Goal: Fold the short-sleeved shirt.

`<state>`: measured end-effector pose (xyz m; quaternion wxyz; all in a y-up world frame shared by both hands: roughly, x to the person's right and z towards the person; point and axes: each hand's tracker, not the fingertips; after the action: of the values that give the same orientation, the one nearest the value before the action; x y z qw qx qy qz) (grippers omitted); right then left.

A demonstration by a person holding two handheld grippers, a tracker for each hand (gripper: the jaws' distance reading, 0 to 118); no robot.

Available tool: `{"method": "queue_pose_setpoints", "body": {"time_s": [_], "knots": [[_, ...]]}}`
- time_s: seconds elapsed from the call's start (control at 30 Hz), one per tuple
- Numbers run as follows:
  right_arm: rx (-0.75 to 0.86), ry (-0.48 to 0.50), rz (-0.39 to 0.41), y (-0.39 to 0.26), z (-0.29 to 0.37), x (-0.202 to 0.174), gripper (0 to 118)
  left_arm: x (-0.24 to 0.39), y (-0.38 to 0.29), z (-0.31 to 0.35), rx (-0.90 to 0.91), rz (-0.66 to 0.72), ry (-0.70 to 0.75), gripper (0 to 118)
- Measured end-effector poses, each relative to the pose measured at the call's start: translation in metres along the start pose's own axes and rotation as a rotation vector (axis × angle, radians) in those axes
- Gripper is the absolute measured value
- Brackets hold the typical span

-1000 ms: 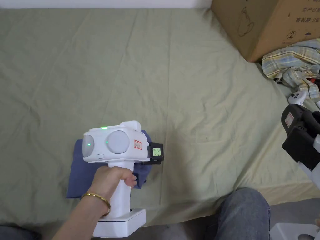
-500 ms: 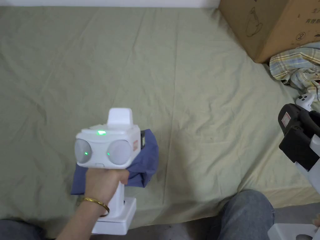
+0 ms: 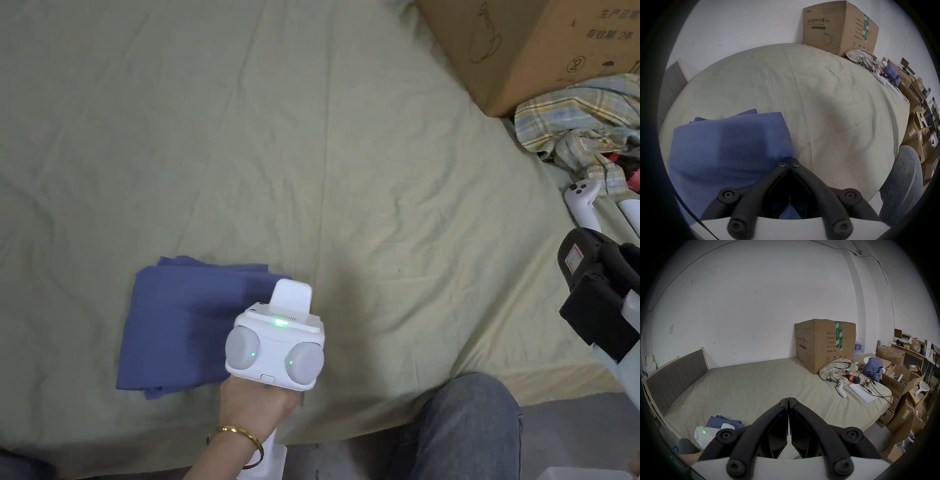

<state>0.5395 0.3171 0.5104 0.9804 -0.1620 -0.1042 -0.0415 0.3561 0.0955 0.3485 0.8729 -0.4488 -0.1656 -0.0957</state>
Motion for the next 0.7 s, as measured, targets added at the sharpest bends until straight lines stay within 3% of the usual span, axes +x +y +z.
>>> {"method": "queue_pose_setpoints", "body": {"time_s": [0.1,0.17,0.23,0.4,0.53,0.6,0.67,0.7], "knots": [[-0.001,0.023,0.007,0.002,-0.001,-0.01,0,-0.014,0.012,0.023,0.011,0.099,-0.087,0],[0.003,0.049,0.019,0.007,-0.001,-0.014,0,-0.029,0.018,0.055,0.123,0.189,-0.167,0],[0.01,0.075,0.034,0.01,-0.003,-0.025,0,-0.048,0.023,0.092,0.252,0.182,-0.123,0],[0.029,0.182,0.053,0.013,-0.017,-0.071,0,-0.118,0.006,0.164,0.465,0.346,0.05,0],[0.013,0.263,0.073,0.002,-0.045,-0.126,0,-0.152,-0.015,0.197,0.516,0.356,0.214,0],[-0.004,0.303,0.077,0.006,-0.032,-0.107,0,-0.162,-0.027,0.209,0.527,0.353,0.267,0],[-0.063,0.359,0.085,0.003,-0.031,-0.109,0,-0.168,-0.035,0.213,0.521,0.346,0.302,0],[-0.103,0.375,0.084,-0.023,-0.061,-0.129,0,-0.171,-0.04,0.214,0.516,0.349,0.311,0]]}}
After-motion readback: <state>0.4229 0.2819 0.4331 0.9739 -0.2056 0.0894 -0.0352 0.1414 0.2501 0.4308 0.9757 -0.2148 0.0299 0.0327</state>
